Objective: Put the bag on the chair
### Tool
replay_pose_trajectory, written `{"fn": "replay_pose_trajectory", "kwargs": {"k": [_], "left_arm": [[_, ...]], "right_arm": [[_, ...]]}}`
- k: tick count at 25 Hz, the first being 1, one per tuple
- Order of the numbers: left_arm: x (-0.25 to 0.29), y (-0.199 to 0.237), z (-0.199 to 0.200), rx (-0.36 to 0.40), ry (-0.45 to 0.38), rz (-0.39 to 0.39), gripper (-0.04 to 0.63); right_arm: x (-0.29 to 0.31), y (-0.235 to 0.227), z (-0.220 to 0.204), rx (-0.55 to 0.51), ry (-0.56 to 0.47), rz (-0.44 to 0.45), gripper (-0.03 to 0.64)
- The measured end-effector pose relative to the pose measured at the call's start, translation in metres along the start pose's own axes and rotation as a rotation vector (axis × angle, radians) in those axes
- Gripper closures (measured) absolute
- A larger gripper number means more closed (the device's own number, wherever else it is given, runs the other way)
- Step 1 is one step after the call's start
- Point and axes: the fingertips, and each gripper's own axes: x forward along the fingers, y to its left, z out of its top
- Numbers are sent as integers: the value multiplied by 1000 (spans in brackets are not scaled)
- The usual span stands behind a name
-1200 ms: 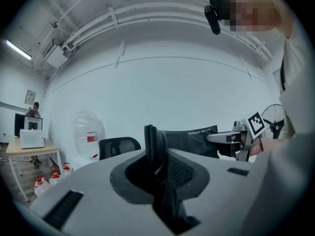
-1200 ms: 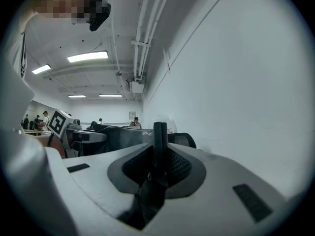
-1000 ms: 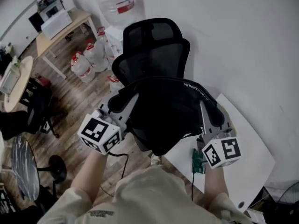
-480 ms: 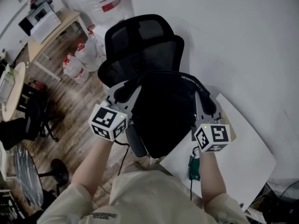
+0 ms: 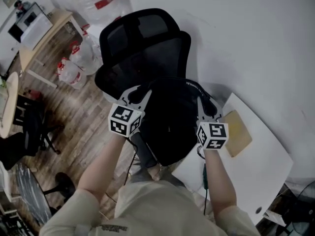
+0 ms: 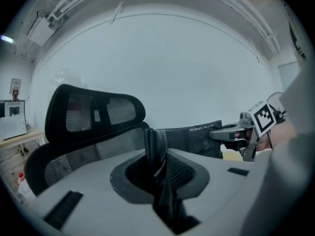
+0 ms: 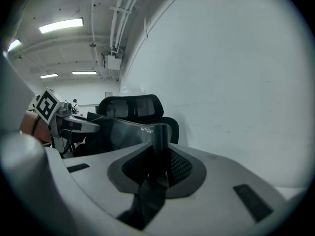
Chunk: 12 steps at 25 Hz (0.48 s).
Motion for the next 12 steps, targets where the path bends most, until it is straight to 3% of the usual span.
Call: {"fn": "replay_pose_trajectory", "kwargs": {"k": [12], "left_arm": [[65,31,-82,7,148,-197,520]], "right_arm": [[35,3,-92,108,161,-190,535]]}}
